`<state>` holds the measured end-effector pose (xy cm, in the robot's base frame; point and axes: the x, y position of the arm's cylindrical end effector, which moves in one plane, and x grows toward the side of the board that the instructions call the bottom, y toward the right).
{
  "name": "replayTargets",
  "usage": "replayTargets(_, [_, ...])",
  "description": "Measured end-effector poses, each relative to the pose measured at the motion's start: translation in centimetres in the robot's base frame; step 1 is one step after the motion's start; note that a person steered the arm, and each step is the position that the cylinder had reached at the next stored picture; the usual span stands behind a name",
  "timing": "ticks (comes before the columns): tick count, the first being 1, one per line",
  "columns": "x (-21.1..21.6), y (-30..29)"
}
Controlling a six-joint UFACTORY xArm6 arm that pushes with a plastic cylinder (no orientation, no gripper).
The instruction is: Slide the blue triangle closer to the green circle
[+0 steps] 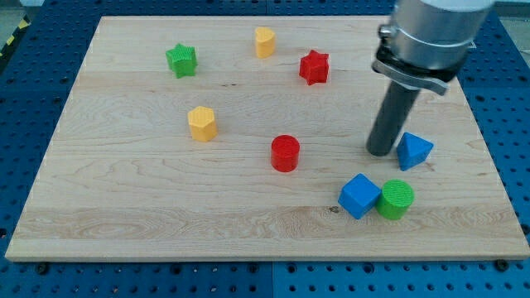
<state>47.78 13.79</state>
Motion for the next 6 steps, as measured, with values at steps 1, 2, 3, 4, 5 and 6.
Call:
replayTargets(1, [-1.9, 1.2])
replayTargets(2, [-1.0, 4.2])
replayTargets(3, [2.2, 5.5])
replayTargets(4, [1.6, 5.6])
replayTargets(5, [0.8, 7.1])
replayTargets(6, [1.3, 9.9])
